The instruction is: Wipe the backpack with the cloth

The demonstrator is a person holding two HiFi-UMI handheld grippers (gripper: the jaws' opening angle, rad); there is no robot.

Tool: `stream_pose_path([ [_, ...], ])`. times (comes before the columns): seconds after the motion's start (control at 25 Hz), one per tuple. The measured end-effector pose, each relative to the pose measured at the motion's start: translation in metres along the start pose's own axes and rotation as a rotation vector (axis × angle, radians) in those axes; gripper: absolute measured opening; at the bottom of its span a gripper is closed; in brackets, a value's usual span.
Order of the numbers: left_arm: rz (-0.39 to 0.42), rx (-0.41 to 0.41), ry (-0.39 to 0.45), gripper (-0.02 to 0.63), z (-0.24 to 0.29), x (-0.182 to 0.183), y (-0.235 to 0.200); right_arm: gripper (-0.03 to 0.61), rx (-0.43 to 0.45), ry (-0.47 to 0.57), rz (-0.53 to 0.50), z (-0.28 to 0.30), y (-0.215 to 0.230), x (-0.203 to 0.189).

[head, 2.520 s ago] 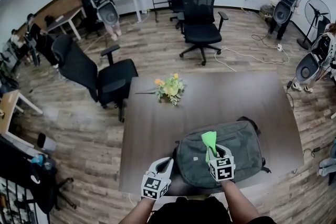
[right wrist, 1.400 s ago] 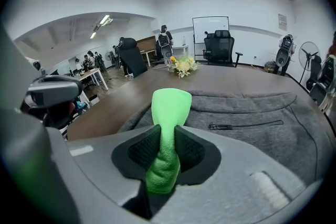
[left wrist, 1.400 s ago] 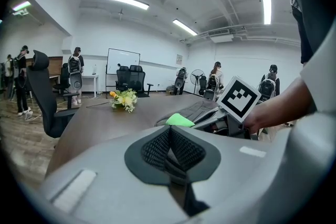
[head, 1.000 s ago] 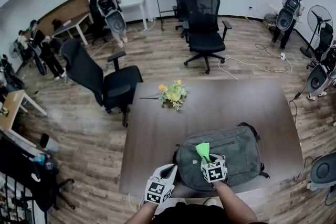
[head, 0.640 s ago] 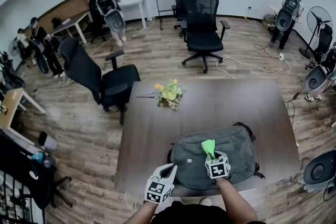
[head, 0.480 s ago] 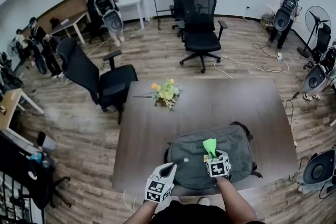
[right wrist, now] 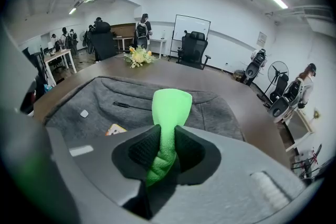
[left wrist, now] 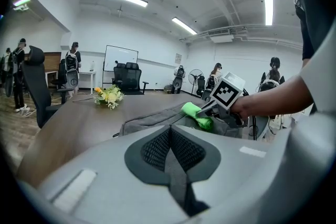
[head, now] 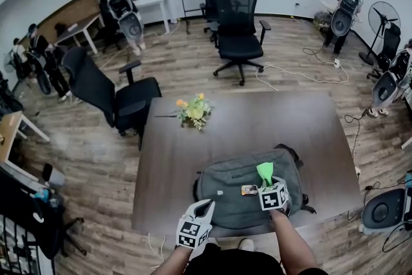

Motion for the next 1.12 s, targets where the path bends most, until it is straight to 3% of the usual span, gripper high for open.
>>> stream_pose_path([
  [0.88, 0.008, -0.021, -0.005, 0.018, 0.006, -0.001, 0.0, 0.084, -0.155, 0.015, -0.043, -0.021, 0.059, -0.003],
  [1.12, 0.008, -0.018, -0.009, 0.018, 0.004, -0.004, -0.001, 0.084, -0.139, 0.059, -0.041, -0.037, 0.052, 0.009],
])
Point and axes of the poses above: the fingertips, and each gripper's own axes: z forward along the fingers, y to its right, x out of its top, the point moved 2 cm from there along -z, backward along the fingers, and after that the axes turned 4 degrees about -z, right-handed, at the moved point
